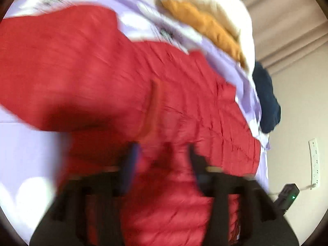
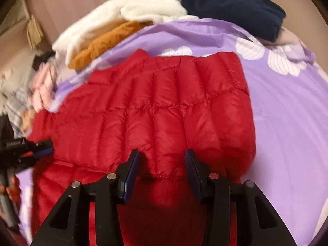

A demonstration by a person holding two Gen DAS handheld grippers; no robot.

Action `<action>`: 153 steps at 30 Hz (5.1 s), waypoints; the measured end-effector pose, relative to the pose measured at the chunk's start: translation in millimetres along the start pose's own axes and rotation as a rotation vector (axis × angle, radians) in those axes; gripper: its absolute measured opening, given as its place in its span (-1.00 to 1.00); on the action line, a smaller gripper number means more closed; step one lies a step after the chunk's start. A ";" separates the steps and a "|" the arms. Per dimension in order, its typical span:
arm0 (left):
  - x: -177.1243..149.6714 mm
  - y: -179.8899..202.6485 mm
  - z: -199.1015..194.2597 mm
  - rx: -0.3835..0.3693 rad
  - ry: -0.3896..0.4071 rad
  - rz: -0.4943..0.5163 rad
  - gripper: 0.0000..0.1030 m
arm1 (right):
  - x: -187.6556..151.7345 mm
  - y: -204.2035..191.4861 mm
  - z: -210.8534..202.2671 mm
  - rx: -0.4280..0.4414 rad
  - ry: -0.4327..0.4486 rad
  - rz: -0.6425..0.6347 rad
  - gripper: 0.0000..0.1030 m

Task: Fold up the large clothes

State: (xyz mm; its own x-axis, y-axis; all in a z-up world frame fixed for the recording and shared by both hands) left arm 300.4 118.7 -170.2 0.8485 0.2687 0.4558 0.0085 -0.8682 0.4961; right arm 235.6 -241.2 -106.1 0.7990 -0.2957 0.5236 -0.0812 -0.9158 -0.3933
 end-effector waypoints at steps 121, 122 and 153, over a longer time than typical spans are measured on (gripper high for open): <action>-50.3 -19.8 -66.4 0.043 0.088 0.166 0.00 | 34.0 -98.7 -7.7 0.239 0.124 -0.017 -0.93; -49.3 -18.8 -64.4 0.033 0.083 0.158 0.00 | 33.3 -84.4 -13.7 0.255 0.123 0.019 -0.93; 21.3 -58.1 -23.0 -0.277 0.173 -0.376 -0.67 | 36.6 -22.3 20.6 0.314 0.059 0.286 -0.81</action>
State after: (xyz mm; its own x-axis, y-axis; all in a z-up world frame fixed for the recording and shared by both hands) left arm 305.8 184.4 -172.3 0.7131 0.6278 0.3119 0.1361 -0.5604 0.8169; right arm 278.9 -226.0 -93.8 0.7345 -0.5490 0.3989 -0.1016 -0.6701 -0.7352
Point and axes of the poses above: each gripper's, at about its wrist camera, not at the fingertips, and z roughly the way its jaws point, y to its right, x to its top, the point moved 4 cm from there along z, roughly the way its jaws point, and after that the axes turned 10 degrees about z, right-handed, at the moved point
